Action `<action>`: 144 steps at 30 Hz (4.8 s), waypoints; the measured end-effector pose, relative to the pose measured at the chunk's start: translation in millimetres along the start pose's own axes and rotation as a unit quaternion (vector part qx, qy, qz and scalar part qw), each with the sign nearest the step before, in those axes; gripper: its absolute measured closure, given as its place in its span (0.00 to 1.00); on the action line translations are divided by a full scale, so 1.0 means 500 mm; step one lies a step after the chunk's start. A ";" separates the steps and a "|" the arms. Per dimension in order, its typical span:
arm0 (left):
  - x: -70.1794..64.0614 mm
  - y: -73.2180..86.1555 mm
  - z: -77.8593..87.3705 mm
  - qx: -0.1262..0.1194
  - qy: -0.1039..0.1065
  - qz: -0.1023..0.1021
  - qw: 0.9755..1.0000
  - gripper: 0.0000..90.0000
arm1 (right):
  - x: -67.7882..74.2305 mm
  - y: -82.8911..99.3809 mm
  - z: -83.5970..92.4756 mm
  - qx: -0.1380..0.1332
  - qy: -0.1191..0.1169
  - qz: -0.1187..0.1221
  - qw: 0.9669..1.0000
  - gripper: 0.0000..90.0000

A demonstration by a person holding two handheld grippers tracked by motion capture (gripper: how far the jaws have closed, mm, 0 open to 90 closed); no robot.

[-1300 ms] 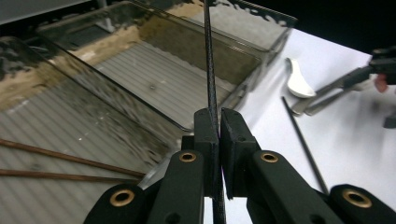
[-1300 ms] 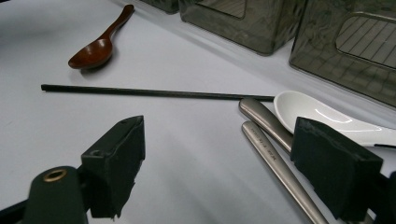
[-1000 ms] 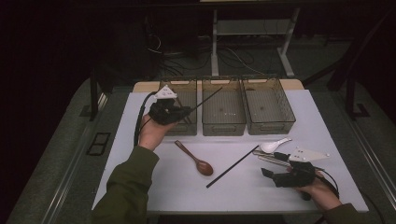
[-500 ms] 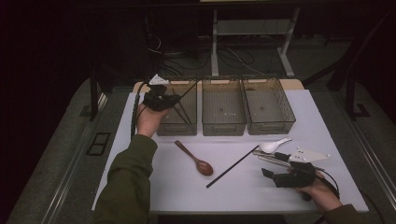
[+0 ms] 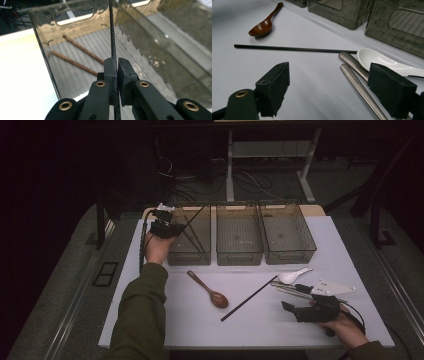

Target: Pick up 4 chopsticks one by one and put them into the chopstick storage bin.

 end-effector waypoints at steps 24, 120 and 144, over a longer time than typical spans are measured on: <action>-0.027 0.004 0.003 -0.014 0.027 -0.017 0.999 0.59 | 0.001 -0.012 -0.006 -0.003 -0.005 0.006 1.000 0.20; -0.498 0.268 -0.011 0.012 0.167 -0.202 0.965 0.77 | 0.004 -0.009 -0.010 0.003 -0.004 0.008 1.000 0.20; -0.515 0.289 -0.057 0.047 0.131 -0.225 0.964 0.91 | 0.004 -0.009 -0.010 0.003 -0.004 0.009 1.000 0.20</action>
Point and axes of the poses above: each handheld gripper's, and its own axes: z roughly backward along the jaws, y roughly out of its underside, x roughly to its left, the point moved 10 cm from there along -z, roughly forward along the jaws, and after that the axes turned 14 degrees about x, right-handed, at the moved point
